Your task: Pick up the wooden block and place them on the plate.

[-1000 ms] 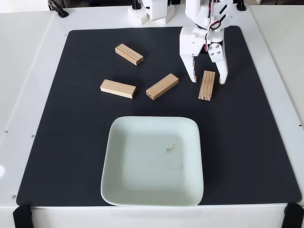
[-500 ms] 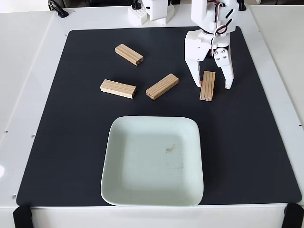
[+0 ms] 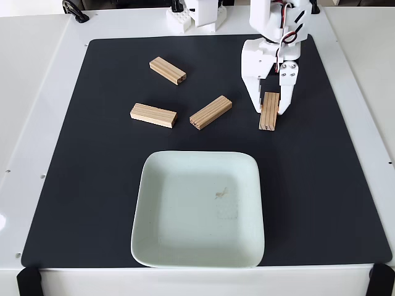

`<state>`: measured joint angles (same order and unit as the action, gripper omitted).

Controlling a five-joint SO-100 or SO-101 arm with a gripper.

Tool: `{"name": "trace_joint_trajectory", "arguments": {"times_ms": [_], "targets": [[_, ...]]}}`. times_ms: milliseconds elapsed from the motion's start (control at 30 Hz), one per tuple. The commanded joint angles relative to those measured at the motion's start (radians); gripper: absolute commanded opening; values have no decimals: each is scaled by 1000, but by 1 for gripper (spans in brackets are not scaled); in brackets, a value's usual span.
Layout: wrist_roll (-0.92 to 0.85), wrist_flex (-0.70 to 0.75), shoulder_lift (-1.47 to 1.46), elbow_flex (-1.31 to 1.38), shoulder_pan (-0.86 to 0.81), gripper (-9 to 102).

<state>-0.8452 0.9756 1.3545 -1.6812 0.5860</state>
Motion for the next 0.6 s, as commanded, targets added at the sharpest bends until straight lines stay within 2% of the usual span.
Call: {"name": "trace_joint_trajectory", "arguments": {"times_ms": [0,100,567], "targets": [[8,3,17,20,2,0],[8,6,52,5,9,0],[8,-11,565,-272,-3,-1]]}}
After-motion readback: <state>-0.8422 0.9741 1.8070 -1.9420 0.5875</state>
